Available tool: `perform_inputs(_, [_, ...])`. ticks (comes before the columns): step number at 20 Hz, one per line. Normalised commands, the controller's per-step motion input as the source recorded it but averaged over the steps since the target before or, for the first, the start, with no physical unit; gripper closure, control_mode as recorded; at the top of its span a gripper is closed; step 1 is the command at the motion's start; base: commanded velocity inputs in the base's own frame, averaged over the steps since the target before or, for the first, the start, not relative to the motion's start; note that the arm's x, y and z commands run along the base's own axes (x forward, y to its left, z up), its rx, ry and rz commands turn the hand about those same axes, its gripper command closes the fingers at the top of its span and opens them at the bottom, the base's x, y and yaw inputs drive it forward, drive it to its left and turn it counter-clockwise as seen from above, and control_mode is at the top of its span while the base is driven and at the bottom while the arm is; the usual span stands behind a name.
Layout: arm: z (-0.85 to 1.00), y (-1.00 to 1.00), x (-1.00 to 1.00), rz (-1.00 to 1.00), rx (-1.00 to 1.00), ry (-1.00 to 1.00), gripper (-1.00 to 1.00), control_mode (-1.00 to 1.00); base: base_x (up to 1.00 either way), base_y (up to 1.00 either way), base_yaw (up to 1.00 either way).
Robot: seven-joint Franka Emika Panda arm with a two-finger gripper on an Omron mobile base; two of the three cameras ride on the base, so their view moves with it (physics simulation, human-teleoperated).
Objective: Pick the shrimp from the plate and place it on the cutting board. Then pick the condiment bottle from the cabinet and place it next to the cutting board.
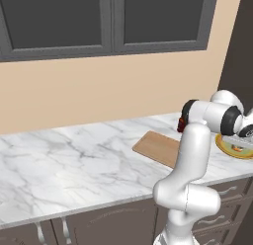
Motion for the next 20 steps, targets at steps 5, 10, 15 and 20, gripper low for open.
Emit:
perform_inputs(5, [-1.0, 0.72, 0.13, 0.03, -0.12, 0.0, 1.0, -1.0, 0.0, 0.0, 0.0])
perform_inputs(10, [-1.0, 0.77, 0.13, 0.05, -0.13, 0.0, 1.0, -1.0, 0.0, 0.0, 0.0])
perform_inputs(15, [-1.0, 0.79, 0.08, 0.08, -0.05, 0.0, 1.0, -1.0, 0.0, 0.0, 0.0])
perform_inputs(20, [-1.0, 0.73, 0.01, 0.11, 0.0, 0.0, 1.0, -1.0, 0.0, 0.0, 0.0])
